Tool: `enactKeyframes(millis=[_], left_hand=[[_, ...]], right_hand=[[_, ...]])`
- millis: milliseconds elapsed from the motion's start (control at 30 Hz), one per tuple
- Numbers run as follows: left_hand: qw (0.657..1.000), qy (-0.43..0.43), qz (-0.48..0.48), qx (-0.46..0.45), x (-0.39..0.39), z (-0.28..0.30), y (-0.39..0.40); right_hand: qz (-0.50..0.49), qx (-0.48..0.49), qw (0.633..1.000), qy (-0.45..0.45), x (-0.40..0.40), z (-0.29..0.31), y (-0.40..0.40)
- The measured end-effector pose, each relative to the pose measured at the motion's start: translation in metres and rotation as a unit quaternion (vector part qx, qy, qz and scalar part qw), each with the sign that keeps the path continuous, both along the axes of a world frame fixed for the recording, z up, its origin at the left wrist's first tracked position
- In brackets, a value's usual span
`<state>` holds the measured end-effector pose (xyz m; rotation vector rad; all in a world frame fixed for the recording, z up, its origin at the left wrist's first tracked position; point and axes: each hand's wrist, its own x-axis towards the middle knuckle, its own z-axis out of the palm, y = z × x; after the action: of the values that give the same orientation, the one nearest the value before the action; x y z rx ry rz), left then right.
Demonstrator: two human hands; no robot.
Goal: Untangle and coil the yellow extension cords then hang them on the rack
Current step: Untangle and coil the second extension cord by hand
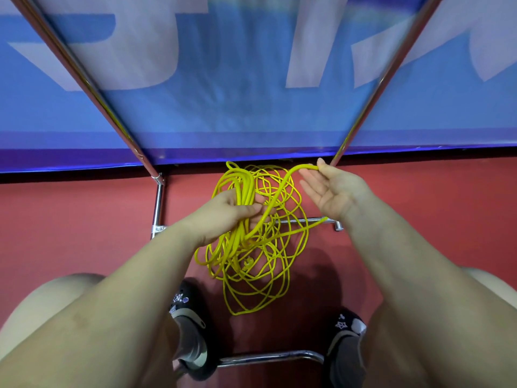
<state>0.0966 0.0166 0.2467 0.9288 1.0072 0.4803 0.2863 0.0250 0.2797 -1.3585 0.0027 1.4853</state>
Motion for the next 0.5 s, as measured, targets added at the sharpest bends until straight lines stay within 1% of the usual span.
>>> enactKeyframes(millis=[133,300,367,433,500], left_hand=[[1.000,0.004,-0.024,-0.005,0.0013,-0.0008,-0.0021],[0.999,-0.029,0.008,-0.020,0.0018,0.0026,-0.0004],[0.999,-0.028,-0.001,-0.017,0.0009,0.0036,-0.0007],[1.000,-0.019,-0.015,-0.014,0.0006,0.0043,-0.0024],[1.000,-0.018,-0.010,-0.020,0.0008,0.0043,-0.0030]], right_hand=[[-0.008,-0.002,1.000,0.008,-0.0004,0.0018,0.0010],[-0.042,-0.011,0.999,0.005,0.0025,-0.0023,0.0021],[-0.052,-0.013,0.998,0.021,0.0024,-0.0044,0.0028],[-0.039,0.000,0.999,0.037,0.0002,-0.0043,0.0039],[0.009,0.026,0.999,0.042,-0.0043,-0.0024,0.0038]])
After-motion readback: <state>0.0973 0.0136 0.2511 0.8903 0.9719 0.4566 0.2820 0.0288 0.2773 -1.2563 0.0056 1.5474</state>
